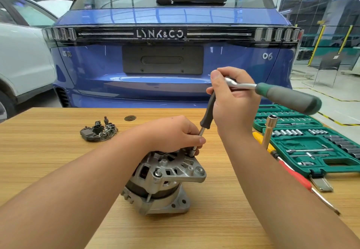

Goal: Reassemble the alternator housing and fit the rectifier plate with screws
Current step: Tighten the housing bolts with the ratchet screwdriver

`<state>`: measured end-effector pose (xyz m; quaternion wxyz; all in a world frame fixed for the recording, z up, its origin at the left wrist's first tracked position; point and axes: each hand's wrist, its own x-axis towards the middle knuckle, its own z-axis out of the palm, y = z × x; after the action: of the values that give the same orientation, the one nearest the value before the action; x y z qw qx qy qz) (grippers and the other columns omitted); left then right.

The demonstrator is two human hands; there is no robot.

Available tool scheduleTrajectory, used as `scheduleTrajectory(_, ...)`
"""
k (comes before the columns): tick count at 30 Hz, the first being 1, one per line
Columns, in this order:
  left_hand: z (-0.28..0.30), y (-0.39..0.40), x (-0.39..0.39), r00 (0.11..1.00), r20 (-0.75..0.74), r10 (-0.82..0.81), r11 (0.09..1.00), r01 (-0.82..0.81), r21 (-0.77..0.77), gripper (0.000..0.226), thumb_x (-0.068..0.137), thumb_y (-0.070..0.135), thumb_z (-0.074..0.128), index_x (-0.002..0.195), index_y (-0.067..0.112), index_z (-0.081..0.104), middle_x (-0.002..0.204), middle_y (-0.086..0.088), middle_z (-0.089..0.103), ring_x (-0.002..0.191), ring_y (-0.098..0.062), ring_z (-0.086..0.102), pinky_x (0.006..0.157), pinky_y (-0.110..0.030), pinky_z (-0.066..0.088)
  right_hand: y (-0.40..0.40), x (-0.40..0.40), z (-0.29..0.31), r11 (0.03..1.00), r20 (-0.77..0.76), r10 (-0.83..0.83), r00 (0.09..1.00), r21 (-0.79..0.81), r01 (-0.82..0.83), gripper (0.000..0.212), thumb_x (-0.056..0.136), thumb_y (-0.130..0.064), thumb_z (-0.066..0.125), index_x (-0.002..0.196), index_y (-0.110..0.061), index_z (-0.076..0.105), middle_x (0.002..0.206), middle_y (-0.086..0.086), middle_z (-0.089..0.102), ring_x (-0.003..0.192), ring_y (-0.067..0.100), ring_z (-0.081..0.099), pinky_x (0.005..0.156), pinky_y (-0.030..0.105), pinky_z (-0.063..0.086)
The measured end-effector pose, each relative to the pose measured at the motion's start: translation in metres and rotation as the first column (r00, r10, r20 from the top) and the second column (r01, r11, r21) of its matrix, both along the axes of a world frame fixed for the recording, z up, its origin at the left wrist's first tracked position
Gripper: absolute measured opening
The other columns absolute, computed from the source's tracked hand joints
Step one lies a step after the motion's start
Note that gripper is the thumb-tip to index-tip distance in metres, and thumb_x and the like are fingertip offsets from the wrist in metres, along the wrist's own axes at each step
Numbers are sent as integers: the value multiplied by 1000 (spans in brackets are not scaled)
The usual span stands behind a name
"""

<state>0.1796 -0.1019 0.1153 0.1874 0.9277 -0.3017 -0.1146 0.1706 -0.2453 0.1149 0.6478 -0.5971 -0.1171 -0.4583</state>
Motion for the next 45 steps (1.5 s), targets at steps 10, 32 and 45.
scheduleTrajectory(10, -1, 5, 0, 998, 59, -29, 999, 27, 42, 32, 102, 52, 50, 87, 38, 75, 74, 32, 65, 67, 9, 59, 59, -23, 38, -21, 3, 14, 353, -73, 921, 382, 569, -743, 68, 98, -72, 26, 99, -26, 77, 77, -7, 71, 51, 7, 54, 57, 23, 44)
scheduleTrajectory(32, -1, 1, -2, 999, 26, -33, 999, 33, 8, 27, 103, 49, 50, 94, 34, 71, 90, 26, 73, 76, 6, 65, 69, -25, 47, -5, -1, 4, 996, -31, 73, 997, 51, -71, 23, 96, -48, 59, 81, -33, 67, 83, -7, 76, 64, 14, 70, 63, 31, 53)
scheduleTrajectory(45, 1, 4, -5, 998, 24, -64, 998, 64, 9, 26, 104, 44, 50, 90, 36, 71, 93, 31, 73, 84, 11, 64, 73, -21, 44, -16, -1, 10, 373, -29, 919, 394, 394, -840, 23, 88, -48, 61, 91, -30, 75, 90, -6, 72, 62, 8, 58, 60, 24, 44)
